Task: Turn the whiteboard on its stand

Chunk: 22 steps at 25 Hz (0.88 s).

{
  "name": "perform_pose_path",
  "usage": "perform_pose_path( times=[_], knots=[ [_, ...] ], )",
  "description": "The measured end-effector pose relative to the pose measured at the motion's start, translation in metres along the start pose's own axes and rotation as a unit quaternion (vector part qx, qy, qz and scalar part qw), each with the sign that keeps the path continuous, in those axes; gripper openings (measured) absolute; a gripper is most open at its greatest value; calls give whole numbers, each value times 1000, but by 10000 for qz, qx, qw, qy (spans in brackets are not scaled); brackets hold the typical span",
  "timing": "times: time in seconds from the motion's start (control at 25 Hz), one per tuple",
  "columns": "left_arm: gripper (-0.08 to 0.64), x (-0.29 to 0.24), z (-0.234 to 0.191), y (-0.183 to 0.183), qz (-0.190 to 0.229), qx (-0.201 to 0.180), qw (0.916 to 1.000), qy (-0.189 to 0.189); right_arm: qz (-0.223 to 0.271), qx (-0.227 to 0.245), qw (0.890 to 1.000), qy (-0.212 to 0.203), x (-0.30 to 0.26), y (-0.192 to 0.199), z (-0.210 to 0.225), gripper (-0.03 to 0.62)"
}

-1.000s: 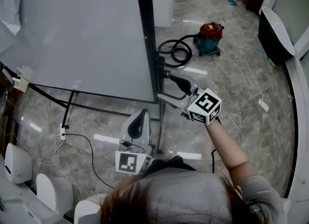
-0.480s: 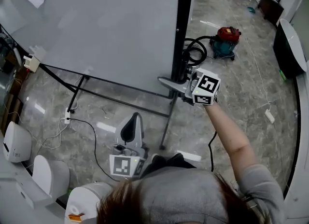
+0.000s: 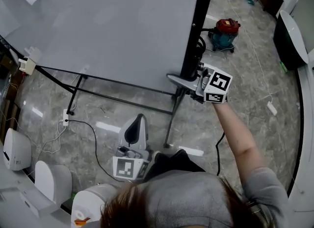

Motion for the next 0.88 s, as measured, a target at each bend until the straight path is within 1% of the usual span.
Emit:
perform_pose_path(
  times=[0.16,0.28,0.4,0.52,0.64,0.88],
  knots=[
    [-3,-3,8,8,-91,213,9994,263,11,7,10000,10,12,-4,-5,86],
    [-3,-5,15,4,-86,137,9992,358,32,15,10000,16,26,-7,-7,86],
    [-4,0,25,-6,107,66,9996,257,26,7,10000,44,45,-6,-9,86],
    [-3,3,38,-5,116,-43,9999,42,30,-8,10000,54,63,-5,-6,84],
    [-3,2,57,0,123,-20,9999,-104,36,-14,10000,49,80,-6,-2,84],
    [-3,-1,109,23,12,155,9998,-131,-8,-64,10000,36,134,-4,17,84]
  ],
)
Point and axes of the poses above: the fingertips, and each gripper's own axes: x backward along the fingers, z to its right, y out of its underside, the point moved 1 cm from there along x, backward along the fingers, and after that the axes turned 1 degree about -y, right-handed, at the moved point
